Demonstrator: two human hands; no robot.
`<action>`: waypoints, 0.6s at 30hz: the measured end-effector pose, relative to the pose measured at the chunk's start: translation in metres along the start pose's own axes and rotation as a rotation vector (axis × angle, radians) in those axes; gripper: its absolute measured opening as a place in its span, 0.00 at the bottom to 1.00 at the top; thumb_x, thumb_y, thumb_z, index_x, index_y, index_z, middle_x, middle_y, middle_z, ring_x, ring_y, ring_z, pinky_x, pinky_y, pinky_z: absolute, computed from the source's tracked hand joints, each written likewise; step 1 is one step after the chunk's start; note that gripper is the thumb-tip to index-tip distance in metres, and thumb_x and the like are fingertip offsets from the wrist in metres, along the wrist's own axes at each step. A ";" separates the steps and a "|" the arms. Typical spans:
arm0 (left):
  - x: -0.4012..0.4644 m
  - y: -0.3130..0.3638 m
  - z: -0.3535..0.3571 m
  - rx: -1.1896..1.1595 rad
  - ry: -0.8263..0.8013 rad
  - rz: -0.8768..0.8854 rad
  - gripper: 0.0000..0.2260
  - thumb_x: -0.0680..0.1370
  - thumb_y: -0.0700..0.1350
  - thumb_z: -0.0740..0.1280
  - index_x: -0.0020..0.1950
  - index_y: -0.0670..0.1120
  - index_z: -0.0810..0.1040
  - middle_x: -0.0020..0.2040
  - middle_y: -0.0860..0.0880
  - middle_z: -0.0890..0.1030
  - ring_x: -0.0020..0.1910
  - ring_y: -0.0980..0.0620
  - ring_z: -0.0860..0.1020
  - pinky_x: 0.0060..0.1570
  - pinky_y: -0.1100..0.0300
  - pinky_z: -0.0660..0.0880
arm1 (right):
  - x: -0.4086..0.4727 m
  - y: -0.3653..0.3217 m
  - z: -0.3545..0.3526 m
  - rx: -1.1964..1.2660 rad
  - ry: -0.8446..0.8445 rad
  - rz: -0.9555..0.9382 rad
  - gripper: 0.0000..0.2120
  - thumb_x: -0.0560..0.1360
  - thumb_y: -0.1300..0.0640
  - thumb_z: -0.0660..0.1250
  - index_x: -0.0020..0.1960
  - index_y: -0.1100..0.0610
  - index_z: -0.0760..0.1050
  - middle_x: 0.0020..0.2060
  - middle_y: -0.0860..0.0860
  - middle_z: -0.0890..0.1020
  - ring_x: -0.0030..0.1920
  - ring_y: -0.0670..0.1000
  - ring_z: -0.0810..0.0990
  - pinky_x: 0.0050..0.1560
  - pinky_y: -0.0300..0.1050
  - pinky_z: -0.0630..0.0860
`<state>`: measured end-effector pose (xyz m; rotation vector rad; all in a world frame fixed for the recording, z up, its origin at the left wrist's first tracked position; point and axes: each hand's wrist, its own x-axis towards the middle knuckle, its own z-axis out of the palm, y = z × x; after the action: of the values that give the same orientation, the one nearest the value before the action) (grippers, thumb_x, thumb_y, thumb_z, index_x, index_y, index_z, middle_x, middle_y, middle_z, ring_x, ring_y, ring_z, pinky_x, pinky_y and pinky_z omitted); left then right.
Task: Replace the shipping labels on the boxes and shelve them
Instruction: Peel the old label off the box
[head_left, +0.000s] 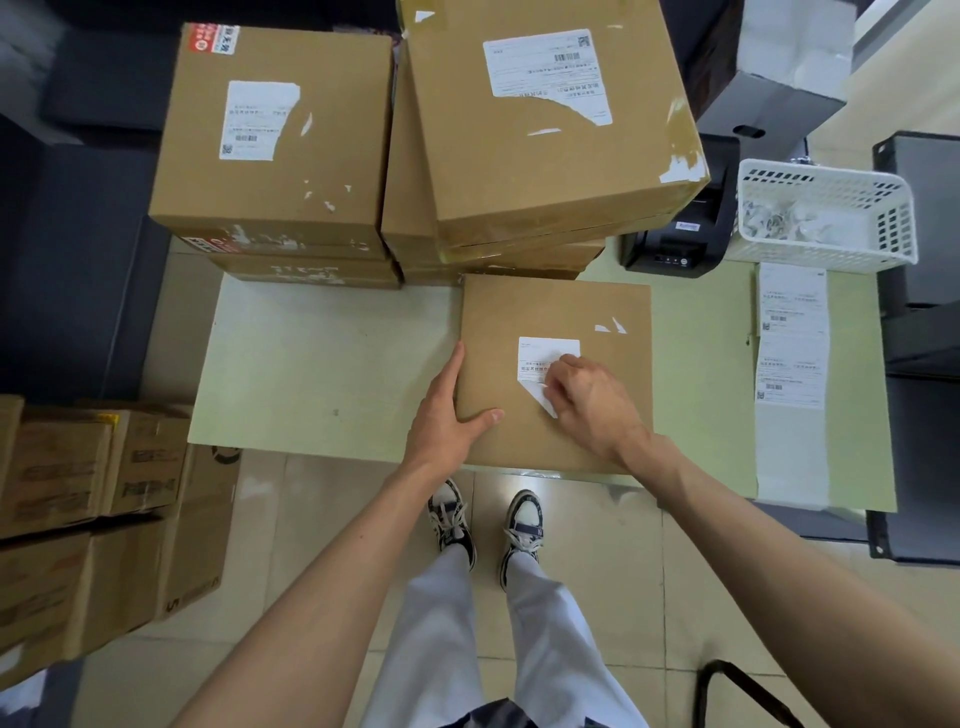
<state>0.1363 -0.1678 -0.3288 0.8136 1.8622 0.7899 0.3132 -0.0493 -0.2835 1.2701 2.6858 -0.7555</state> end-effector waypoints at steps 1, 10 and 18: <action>0.000 0.000 0.000 -0.001 0.002 -0.002 0.45 0.71 0.54 0.78 0.75 0.76 0.51 0.75 0.61 0.67 0.69 0.52 0.73 0.67 0.46 0.73 | -0.002 -0.003 0.001 0.009 0.008 0.016 0.06 0.79 0.60 0.61 0.44 0.61 0.73 0.44 0.56 0.77 0.45 0.59 0.75 0.42 0.46 0.63; -0.001 0.004 0.000 0.016 -0.003 -0.004 0.45 0.71 0.54 0.78 0.73 0.78 0.50 0.75 0.62 0.67 0.69 0.53 0.73 0.67 0.47 0.73 | 0.000 0.008 -0.005 0.066 -0.008 -0.012 0.07 0.79 0.62 0.61 0.43 0.63 0.72 0.42 0.57 0.75 0.41 0.60 0.75 0.38 0.47 0.64; -0.001 0.002 0.001 0.013 0.006 -0.007 0.45 0.73 0.52 0.77 0.77 0.73 0.51 0.76 0.62 0.65 0.71 0.56 0.71 0.70 0.49 0.71 | 0.007 0.023 -0.016 0.123 0.019 0.012 0.07 0.78 0.63 0.63 0.41 0.62 0.72 0.40 0.52 0.73 0.38 0.57 0.74 0.37 0.48 0.66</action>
<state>0.1380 -0.1678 -0.3272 0.8132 1.8756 0.7776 0.3277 -0.0252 -0.2808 1.3245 2.6807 -0.9248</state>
